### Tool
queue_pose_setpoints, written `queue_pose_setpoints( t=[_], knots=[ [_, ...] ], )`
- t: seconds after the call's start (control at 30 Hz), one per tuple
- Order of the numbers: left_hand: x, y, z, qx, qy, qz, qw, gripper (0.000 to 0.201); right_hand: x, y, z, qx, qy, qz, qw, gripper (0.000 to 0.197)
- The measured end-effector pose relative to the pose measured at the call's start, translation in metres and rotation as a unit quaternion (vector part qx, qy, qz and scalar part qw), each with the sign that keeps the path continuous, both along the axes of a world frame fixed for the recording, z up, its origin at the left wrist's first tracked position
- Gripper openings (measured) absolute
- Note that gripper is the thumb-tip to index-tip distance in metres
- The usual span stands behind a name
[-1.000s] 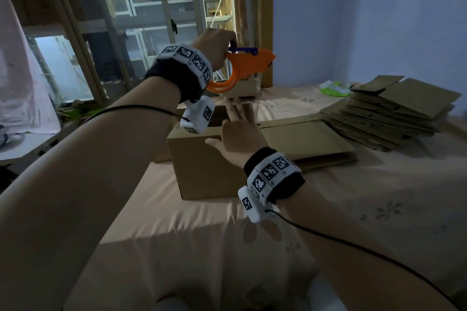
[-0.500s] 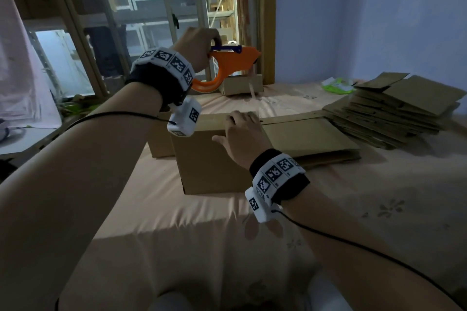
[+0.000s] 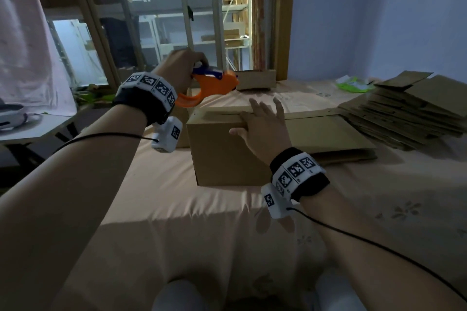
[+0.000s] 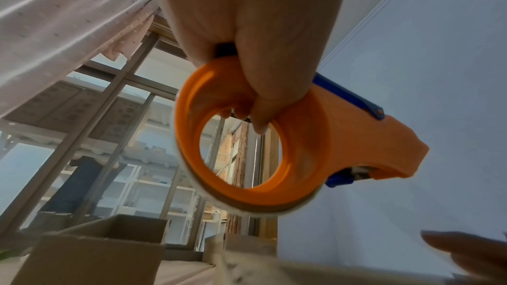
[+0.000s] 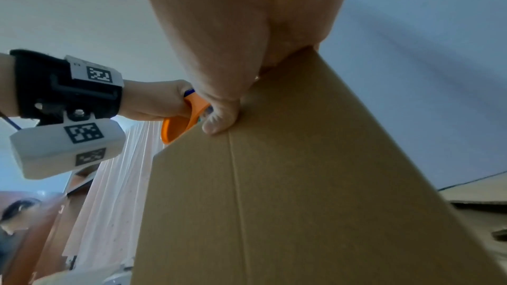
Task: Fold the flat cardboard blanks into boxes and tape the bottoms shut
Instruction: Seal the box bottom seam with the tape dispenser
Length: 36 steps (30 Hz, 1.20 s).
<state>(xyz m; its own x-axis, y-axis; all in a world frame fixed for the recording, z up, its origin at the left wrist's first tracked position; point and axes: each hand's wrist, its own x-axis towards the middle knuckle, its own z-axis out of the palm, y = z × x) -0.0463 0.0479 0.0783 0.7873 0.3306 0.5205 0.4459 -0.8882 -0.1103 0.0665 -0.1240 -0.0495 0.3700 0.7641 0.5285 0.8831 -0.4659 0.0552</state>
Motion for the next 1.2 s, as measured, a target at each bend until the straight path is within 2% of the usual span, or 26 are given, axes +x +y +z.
queue_pose_setpoints(
  t=[0.07,0.17,0.27,0.33,0.43,0.5,0.63,0.73,0.8,0.93,1.07,1.2],
  knots=[
    [-0.004,0.004,-0.009,-0.001,0.01,0.002,1.0,0.042,0.001,-0.002,0.0,-0.007,0.019,0.002,1.0,0.06],
    [-0.006,0.007,-0.02,-0.012,0.012,-0.005,1.0,0.048,0.002,-0.005,-0.005,0.057,0.043,0.034,0.997,0.061],
    [-0.006,0.01,-0.025,-0.018,0.009,-0.008,1.0,0.051,0.003,-0.007,-0.001,0.085,0.048,0.053,0.994,0.073],
    [-0.007,0.011,-0.027,-0.018,0.007,-0.01,1.0,0.051,0.003,-0.006,0.002,0.05,0.032,0.034,0.998,0.082],
    [-0.007,0.011,-0.028,-0.016,0.008,-0.015,1.0,0.052,0.006,-0.003,0.01,-0.03,-0.007,0.003,1.0,0.065],
    [-0.007,0.009,-0.028,-0.015,0.011,-0.017,1.0,0.052,0.009,-0.002,0.017,-0.064,-0.009,0.004,0.998,0.061],
    [-0.007,0.007,-0.028,-0.009,0.012,-0.019,1.0,0.051,0.006,0.0,0.024,-0.095,0.025,0.023,0.995,0.072],
    [-0.007,0.007,-0.027,-0.014,0.013,-0.02,1.0,0.05,-0.001,0.008,0.033,-0.123,0.064,0.006,0.99,0.088],
    [-0.006,0.007,-0.028,-0.017,0.011,-0.019,1.0,0.05,-0.004,0.013,0.034,-0.145,0.052,-0.002,0.988,0.09],
    [-0.004,0.005,-0.029,-0.005,0.012,-0.02,1.0,0.049,-0.007,0.016,0.026,-0.138,0.04,0.012,0.99,0.077],
    [-0.002,0.007,-0.027,-0.004,0.022,-0.018,1.0,0.048,-0.01,0.019,0.032,-0.157,0.045,0.005,0.987,0.079],
    [-0.004,0.007,-0.029,-0.005,0.022,-0.009,1.0,0.048,-0.01,0.023,0.027,-0.144,0.042,0.0,0.989,0.091]
  ],
)
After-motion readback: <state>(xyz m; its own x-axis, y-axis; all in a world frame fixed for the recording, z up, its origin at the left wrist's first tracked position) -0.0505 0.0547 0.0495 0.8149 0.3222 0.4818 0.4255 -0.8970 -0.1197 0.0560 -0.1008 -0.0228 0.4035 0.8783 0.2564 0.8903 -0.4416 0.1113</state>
